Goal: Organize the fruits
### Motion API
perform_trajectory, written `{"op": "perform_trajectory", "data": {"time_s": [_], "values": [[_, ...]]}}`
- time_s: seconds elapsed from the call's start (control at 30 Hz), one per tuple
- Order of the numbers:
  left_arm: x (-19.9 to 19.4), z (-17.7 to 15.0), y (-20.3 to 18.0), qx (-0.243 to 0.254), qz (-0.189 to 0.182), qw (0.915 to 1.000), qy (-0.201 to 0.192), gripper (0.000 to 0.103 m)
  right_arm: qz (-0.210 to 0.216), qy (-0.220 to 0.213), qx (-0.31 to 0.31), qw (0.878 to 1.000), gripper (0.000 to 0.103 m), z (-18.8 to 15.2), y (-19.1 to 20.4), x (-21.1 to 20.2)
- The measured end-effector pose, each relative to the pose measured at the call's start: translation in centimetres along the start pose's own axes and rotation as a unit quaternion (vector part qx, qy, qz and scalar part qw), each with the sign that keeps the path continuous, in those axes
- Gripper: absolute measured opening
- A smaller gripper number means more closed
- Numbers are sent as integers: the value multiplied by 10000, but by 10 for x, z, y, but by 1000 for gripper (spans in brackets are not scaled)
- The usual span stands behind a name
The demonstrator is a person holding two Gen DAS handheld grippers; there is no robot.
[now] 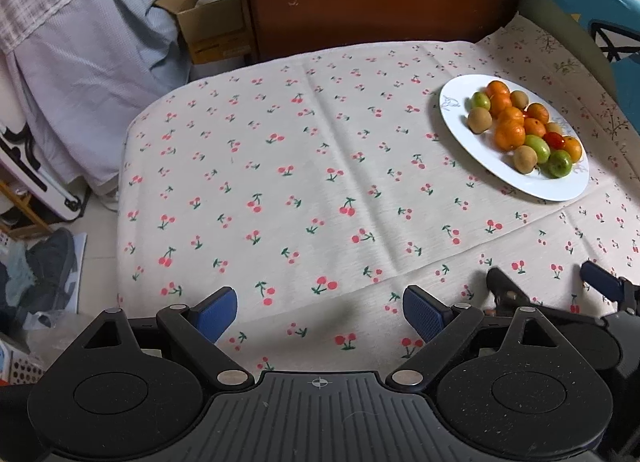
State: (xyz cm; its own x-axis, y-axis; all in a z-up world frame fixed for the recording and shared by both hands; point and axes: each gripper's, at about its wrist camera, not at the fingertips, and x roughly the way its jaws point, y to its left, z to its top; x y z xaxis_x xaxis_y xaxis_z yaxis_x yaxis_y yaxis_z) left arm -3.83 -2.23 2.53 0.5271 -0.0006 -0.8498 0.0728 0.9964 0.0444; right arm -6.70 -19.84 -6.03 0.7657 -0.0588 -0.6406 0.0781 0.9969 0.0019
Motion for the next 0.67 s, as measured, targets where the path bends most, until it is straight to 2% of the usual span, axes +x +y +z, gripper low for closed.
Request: {"op": "perform_trajectory", "data": {"time_s": [0.13,0.67], "values": [[3,-2,3,-7,50,10000,30,92,-99,-286,-19,9995,102,0,5,7],[5,-4,8,-94,-46,9999,36,92,-176,-350,68,9992,102,2,8,12]]}}
